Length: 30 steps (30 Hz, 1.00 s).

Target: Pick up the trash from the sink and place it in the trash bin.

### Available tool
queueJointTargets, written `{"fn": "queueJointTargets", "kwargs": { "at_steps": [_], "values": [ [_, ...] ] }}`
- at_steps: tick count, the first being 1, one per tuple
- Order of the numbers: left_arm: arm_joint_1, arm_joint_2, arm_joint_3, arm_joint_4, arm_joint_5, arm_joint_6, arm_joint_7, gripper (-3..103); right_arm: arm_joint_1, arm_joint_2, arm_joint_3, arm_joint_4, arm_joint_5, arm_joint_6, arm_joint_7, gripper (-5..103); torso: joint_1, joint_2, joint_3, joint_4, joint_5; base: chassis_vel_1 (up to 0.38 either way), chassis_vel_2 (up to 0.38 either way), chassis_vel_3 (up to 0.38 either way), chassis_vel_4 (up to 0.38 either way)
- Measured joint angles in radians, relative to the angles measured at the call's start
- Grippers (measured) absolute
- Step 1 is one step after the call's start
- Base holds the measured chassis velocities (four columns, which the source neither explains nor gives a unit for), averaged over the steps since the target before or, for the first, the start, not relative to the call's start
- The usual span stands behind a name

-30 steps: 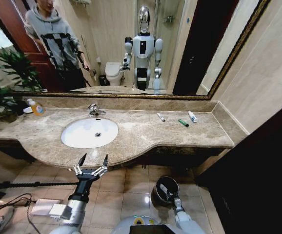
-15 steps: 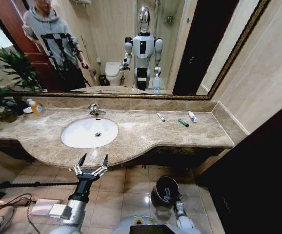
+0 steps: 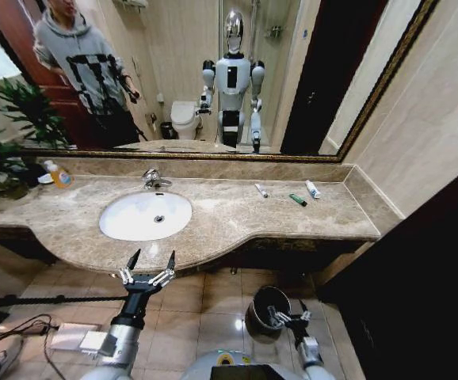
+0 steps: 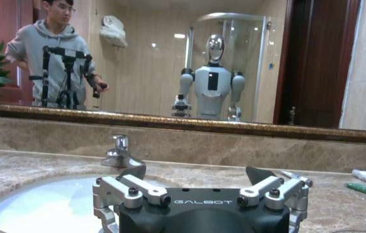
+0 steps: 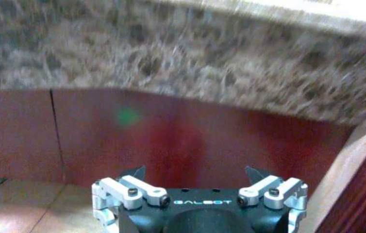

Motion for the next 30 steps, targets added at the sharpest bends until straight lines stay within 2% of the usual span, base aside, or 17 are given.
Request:
{"fn": "queueJointTargets", "kwargs": {
  "at_steps": [6,12,16,18,19,20,21,22,24,27,29,30],
  "values": [
    [0.0,0.0,0.0,0.0,0.0,0.0,0.0,100,-0.122,0.026,0.004,0.224,0.0,-0.013,0.041,100,0.0,0.0,0.0,0.0001,0.0,0.0,0.0,0.0,0.0],
    [0.0,0.0,0.0,0.0,0.0,0.0,0.0,100,-0.176,0.042,0.027,0.396,0.011,-0.01,0.042,100,0.0,0.0,0.0,0.0002,-0.0001,0.0,0.0,0.0,0.0],
    [0.0,0.0,0.0,0.0,0.0,0.0,0.0,100,-0.181,0.056,0.049,0.498,0.046,-0.061,0.028,100,0.0,0.0,0.0,0.0,0.0,0.0,0.0,0.0,0.0],
    [0.0,0.0,0.0,0.0,0.0,0.0,0.0,100,-0.15,0.056,0.054,0.562,0.069,-0.126,0.026,100,0.0,0.0,0.0,0.0001,0.0001,0.0,0.0,0.0,0.0],
    [0.0,0.0,0.0,0.0,0.0,0.0,0.0,100,-0.15,0.056,0.054,0.562,0.069,-0.126,0.026,100,0.0,0.0,0.0,0.0001,0.0001,0.0,0.0,0.0,0.0],
    [0.0,0.0,0.0,0.0,0.0,0.0,0.0,100,-0.125,0.049,0.053,0.589,0.086,-0.167,0.023,100,0.0,0.0,0.0,-0.0001,0.0001,0.0,0.0,0.0,0.0],
    [0.0,0.0,0.0,0.0,0.0,0.0,0.0,100,-0.119,0.046,0.052,0.596,0.091,-0.177,0.023,100,0.0,0.0,0.0,0.0,0.0001,0.0,0.0,0.0,0.0],
    [0.0,0.0,0.0,0.0,0.0,0.0,0.0,100,-0.072,0.012,0.046,0.629,0.128,-0.24,0.024,100,0.0,0.0,0.0,0.0002,-0.0001,0.0,0.0,0.0,0.0],
    [0.0,0.0,0.0,0.0,0.0,0.0,0.0,100,-0.021,-0.027,0.043,0.639,0.173,-0.285,0.023,100,0.0,0.0,0.0,0.0002,0.0001,0.0,0.0,0.0,0.0],
    [0.0,0.0,0.0,0.0,0.0,0.0,0.0,100,0.02,-0.06,0.04,0.629,0.199,-0.302,0.023,100,0.0,0.0,0.0,0.0003,0.0001,0.0,0.0,0.0,0.0],
    [0.0,0.0,0.0,0.0,0.0,0.0,0.0,100,0.092,-0.13,0.034,0.589,0.232,-0.32,0.021,100,0.0,0.0,0.0,0.0001,0.0002,0.0,0.0,0.0,0.0],
    [0.0,0.0,0.0,0.0,0.0,0.0,0.0,100,0.092,-0.13,0.034,0.589,0.232,-0.32,0.021,100,0.0,0.0,0.0,0.0001,0.0002,0.0,0.0,0.0,0.0]
  ]
}}
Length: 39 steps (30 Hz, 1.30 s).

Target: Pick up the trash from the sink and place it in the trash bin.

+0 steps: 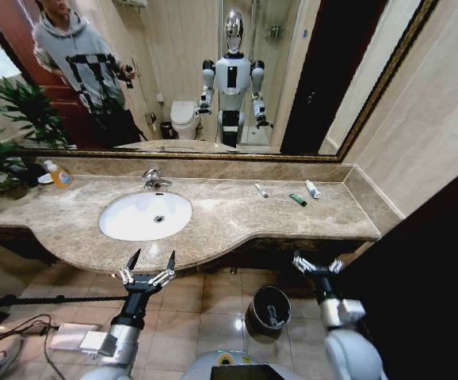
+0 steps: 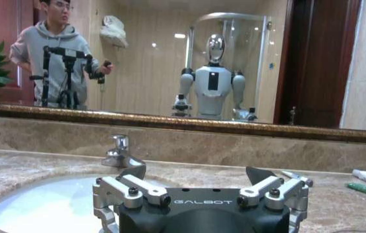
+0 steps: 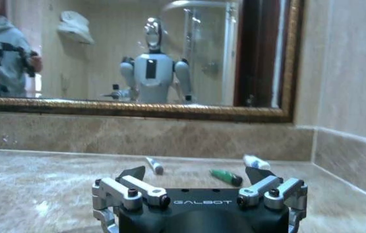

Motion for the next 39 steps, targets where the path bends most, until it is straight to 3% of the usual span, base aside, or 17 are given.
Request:
{"fn": "queueJointTargets", "kwargs": {
  "at_steps": [6,8,13,20,30,39],
  "values": [
    [0.0,0.0,0.0,0.0,0.0,0.0,0.0,100,0.143,-0.108,-0.013,-0.081,0.07,-0.046,0.02,100,0.0,0.0,0.0,0.0001,0.0,0.0,0.0,0.0,0.0],
    [0.0,0.0,0.0,0.0,0.0,0.0,0.0,100,0.263,-0.197,-0.039,-0.162,0.13,-0.081,0.019,100,0.0,0.0,0.0,0.0,0.0,0.0,0.0,0.0,0.0],
    [0.0,0.0,0.0,0.0,0.0,0.0,0.0,100,0.398,-0.259,-0.072,-0.304,0.18,-0.115,-0.012,100,0.0,0.0,0.0,-0.0001,0.0003,0.0,0.0,0.0,0.0],
    [0.0,0.0,0.0,0.0,0.0,0.0,0.0,100,0.583,-0.264,-0.126,-0.502,0.189,-0.139,-0.031,100,0.0,0.0,0.0,0.0002,0.0002,0.0,0.0,0.0,0.0],
    [0.0,0.0,0.0,0.0,0.0,0.0,0.0,100,0.75,-0.258,-0.198,-0.741,0.151,-0.104,-0.072,100,0.0,0.0,0.0,0.0,-0.0001,0.0,0.0,0.0,0.0],
    [0.0,0.0,0.0,0.0,0.0,0.0,0.0,100,0.909,-0.268,-0.236,-0.905,0.153,-0.107,-0.178,100,0.0,0.0,0.0,0.0,-0.0001,0.0,0.0,0.0,0.0]
  ]
}}
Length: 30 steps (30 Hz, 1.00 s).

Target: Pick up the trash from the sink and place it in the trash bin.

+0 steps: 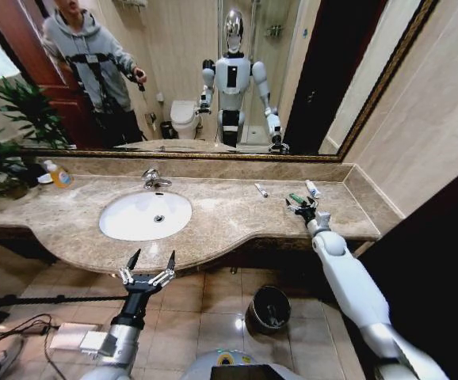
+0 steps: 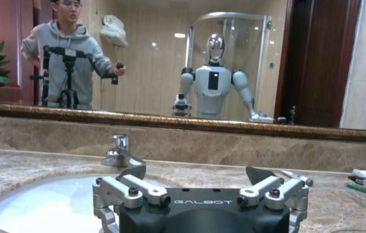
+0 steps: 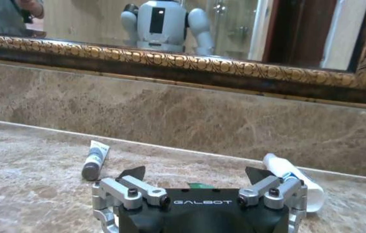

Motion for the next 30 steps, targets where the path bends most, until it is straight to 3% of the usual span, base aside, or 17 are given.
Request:
{"fn": "queueJointTargets", "kwargs": {
  "at_steps": [9,23,24,27,30],
  "values": [
    [0.0,0.0,0.0,0.0,0.0,0.0,0.0,100,0.075,-0.02,0.016,-0.111,0.03,-0.08,-0.115,100,0.0,0.0,0.0,-0.0001,0.0001,0.0,0.0,0.0,0.0],
    [0.0,0.0,0.0,0.0,0.0,0.0,0.0,100,0.097,-0.019,0.033,-0.188,0.022,-0.093,-0.137,100,0.0,0.0,0.0,0.0,0.0002,0.0,0.0,0.0,0.0],
    [0.0,0.0,0.0,0.0,0.0,0.0,0.0,100,0.094,-0.021,0.034,-0.187,0.022,-0.091,-0.139,92,0.0,0.0,0.0,0.0,-0.0002,0.0,0.0,0.0,0.0],
    [0.0,0.0,0.0,0.0,0.0,0.0,0.0,100,0.084,-0.024,0.037,-0.178,0.023,-0.089,-0.142,86,0.0,0.0,0.0,0.0,0.0,0.0,0.0,0.0,0.0],
    [0.0,0.0,0.0,0.0,0.0,0.0,0.0,100,0.068,-0.025,0.041,-0.157,0.024,-0.088,-0.146,71,0.0,0.0,0.0,-0.0001,0.0,0.0,0.0,0.0,0.0]
  ]
}}
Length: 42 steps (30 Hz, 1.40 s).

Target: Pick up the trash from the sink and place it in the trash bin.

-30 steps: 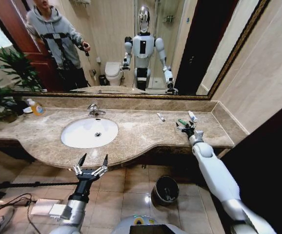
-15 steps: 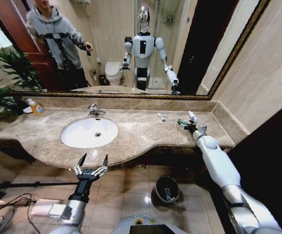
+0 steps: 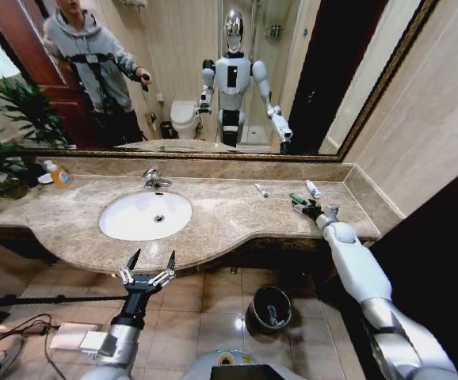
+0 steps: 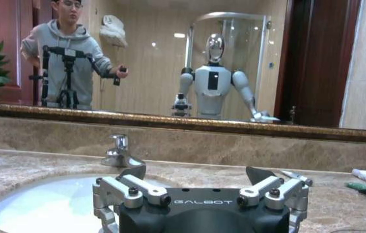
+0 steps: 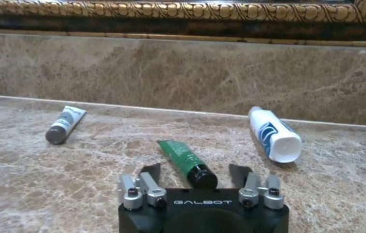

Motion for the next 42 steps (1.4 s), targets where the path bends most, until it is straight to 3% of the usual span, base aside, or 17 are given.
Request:
{"fn": "queueJointTargets", "kwargs": {
  "at_steps": [2,3,6,16,18,20,29,35,37,38,40,42],
  "values": [
    [0.0,0.0,0.0,0.0,0.0,0.0,0.0,100,-0.001,0.0,0.0,0.002,0.0,0.0,0.0,71,0.0,0.0,0.0,0.0,0.0,0.0,0.0,0.0,0.0],
    [0.0,0.0,0.0,0.0,0.0,0.0,0.0,100,-0.006,0.002,0.002,0.01,0.0,0.0,0.0,60,0.0,0.0,0.0,0.0,0.0,0.0,0.0,0.0,0.0],
    [0.0,0.0,0.0,0.0,0.0,0.0,0.0,100,-0.009,0.005,0.003,0.019,-0.001,-0.001,-0.001,54,0.0,0.0,0.0,0.0,0.0,0.0,0.0,0.0,0.0],
    [0.0,0.0,0.0,0.0,0.0,0.0,0.0,100,-0.022,0.013,0.013,0.066,0.001,-0.001,0.024,11,0.0,0.0,0.0,0.0001,0.0,0.0,0.0,0.0,0.0],
    [0.0,0.0,0.0,0.0,0.0,0.0,0.0,100,-0.022,0.013,0.015,0.067,0.001,-0.003,0.026,11,0.0,0.0,0.0,0.0001,-0.0001,0.0,0.0,0.0,0.0],
    [0.0,0.0,0.0,0.0,0.0,0.0,0.0,100,-0.026,0.01,0.015,0.071,0.001,-0.007,0.027,1,0.0,0.0,0.0,0.0001,-0.0001,0.0,0.0,0.0,0.0],
    [0.0,0.0,0.0,0.0,0.0,0.0,0.0,100,-0.039,0.01,0.017,0.084,0.004,-0.004,0.031,0,0.0,0.0,0.0,0.0001,0.0001,0.0,0.0,0.0,0.0],
    [0.0,0.0,0.0,0.0,0.0,0.0,0.0,100,-0.036,0.009,0.014,0.083,0.006,-0.004,0.031,21,0.0,0.0,0.0,0.0,0.0,0.0,0.0,0.0,0.0],
    [0.0,0.0,0.0,0.0,0.0,0.0,0.0,100,-0.036,0.01,0.014,0.083,0.006,-0.004,0.031,21,0.0,0.0,0.0,0.0001,0.0,0.0,0.0,0.0,0.0],
    [0.0,0.0,0.0,0.0,0.0,0.0,0.0,100,-0.036,0.011,0.013,0.081,0.001,-0.005,0.03,32,0.0,0.0,0.0,0.0001,0.0,0.0,0.0,0.0,0.0],
    [0.0,0.0,0.0,0.0,0.0,0.0,0.0,100,-0.035,0.012,0.012,0.075,-0.009,-0.006,0.031,43,0.0,0.0,0.0,0.0,0.0,0.0,0.0,0.0,0.0],
    [0.0,0.0,0.0,0.0,0.0,0.0,0.0,100,-0.035,0.012,0.012,0.073,-0.013,-0.006,0.031,43,0.0,0.0,0.0,0.0,0.0001,0.0,0.0,0.0,0.0]
  ]
}}
